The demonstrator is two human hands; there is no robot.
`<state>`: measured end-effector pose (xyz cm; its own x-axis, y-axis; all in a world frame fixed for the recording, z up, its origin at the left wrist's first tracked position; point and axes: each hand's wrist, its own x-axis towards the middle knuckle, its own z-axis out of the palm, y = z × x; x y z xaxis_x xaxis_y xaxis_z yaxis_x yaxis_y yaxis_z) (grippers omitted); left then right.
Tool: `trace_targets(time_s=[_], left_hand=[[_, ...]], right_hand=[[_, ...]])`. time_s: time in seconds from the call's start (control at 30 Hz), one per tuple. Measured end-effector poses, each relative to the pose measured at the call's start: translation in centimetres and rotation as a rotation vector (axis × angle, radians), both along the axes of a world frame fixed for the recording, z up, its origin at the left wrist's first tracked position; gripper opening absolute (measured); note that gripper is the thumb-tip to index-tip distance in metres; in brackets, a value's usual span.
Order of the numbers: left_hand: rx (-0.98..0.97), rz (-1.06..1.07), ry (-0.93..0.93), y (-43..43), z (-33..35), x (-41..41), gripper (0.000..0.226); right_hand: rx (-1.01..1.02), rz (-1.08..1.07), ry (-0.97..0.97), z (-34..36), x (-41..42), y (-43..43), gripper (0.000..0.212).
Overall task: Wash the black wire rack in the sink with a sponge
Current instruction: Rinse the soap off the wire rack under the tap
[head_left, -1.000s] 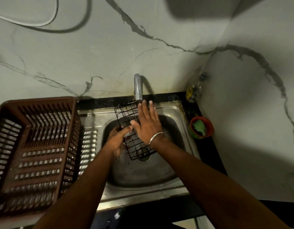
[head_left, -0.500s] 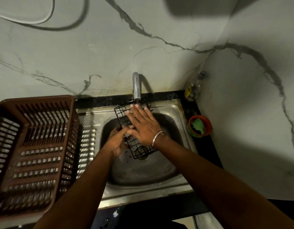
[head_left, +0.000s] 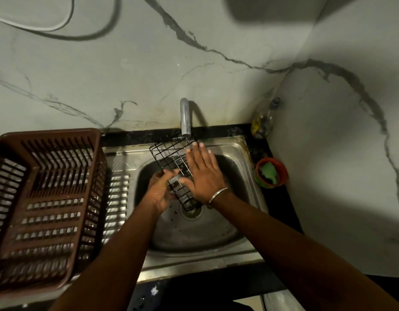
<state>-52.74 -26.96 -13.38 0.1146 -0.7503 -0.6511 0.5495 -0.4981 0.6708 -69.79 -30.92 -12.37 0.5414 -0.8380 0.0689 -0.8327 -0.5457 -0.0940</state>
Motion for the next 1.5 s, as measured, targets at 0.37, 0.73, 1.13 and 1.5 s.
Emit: trace_targets(time_s=[0.37,0.73,1.13,1.5], left_hand=[[-0.001,0.109,0.032,-0.3,0.0,0.3,0.041],[-0.048,0.166,0.067,-0.3,0.7,-0.1,0.121],[0.01,0.17,0.203,0.7,1.2,-2.5,0.037],[-0.13,0.124,0.013,-0.3,1.4,2.3,0.093]], right_hand=[[0.044,-0.116,-0.077,-0.2,-1.1,0.9,0.09],[0.0,-0.117,-0.052,-0.4,-2.4,1.5,0.092],[0.326,-0.334,-0.065,3.5,0.8,0.7,0.139],[0.276,-0.262,-0.12,4.1,-1.5,0.3,0.132]])
